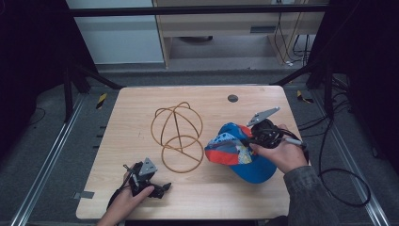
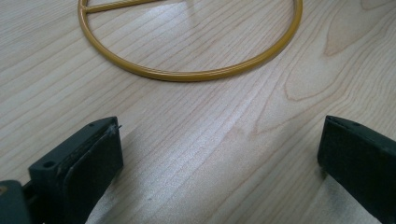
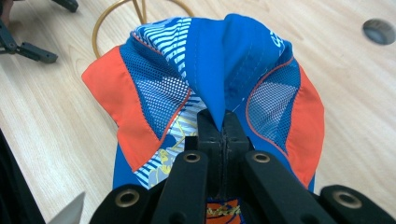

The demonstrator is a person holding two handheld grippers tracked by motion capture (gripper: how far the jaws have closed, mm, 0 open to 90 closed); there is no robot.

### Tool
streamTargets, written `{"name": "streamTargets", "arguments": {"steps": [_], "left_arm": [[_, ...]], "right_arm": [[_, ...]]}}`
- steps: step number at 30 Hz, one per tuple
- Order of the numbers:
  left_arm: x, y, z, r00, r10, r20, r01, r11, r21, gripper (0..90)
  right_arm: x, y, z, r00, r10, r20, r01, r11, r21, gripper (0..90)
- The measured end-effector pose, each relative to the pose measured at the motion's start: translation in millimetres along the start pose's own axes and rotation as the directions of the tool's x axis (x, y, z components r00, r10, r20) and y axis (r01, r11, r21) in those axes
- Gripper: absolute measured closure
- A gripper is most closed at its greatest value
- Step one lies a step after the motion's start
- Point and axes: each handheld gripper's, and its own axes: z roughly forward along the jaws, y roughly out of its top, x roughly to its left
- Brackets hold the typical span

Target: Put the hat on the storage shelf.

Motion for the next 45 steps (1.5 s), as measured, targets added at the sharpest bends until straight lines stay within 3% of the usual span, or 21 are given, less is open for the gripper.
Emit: {"name": "streamTargets", "arguments": {"steps": [9, 20, 28, 35, 41, 45], "left_arm": [[-2.8, 1.4, 1.5, 1.0000, -0.003, -0.003, 0.003, 1.0000, -0.001, 0.0], [-3.3, 1.4, 1.4, 1.0000, -0.002, -0.004, 0.002, 1.0000, -0.001, 0.0], [-3.3, 1.4, 1.4, 1.0000, -0.002, -0.004, 0.002, 1.0000, -0.001, 0.0], [-3.2, 1.5, 1.2, 1.0000, -0.002, -0.004, 0.002, 1.0000, 0.002, 0.0], [-3.5, 1.5, 1.2, 1.0000, -0.003, -0.004, 0.003, 1.0000, 0.000, 0.0], [-3.5, 1.5, 1.2, 1.0000, -0.004, -0.004, 0.004, 1.0000, 0.001, 0.0]], "right_arm": [[5.8, 22.3, -24.6, 0.9998, -0.019, -0.007, 0.019, 1.000, -0.019, 89.7], [3.0, 39.3, -55.4, 0.9978, -0.051, 0.041, 0.053, 0.998, -0.044, 89.6], [-2.0, 38.1, -85.4, 0.9969, -0.034, 0.071, 0.040, 0.996, -0.078, 89.7], [-1.2, 59.6, -107.3, 0.9933, -0.055, 0.102, 0.065, 0.992, -0.104, 89.7], [3.0, 75.5, -113.8, 0.9874, -0.084, 0.134, 0.100, 0.988, -0.119, 89.7], [4.3, 82.4, -107.5, 0.9889, -0.087, 0.121, 0.103, 0.986, -0.133, 89.7]]}}
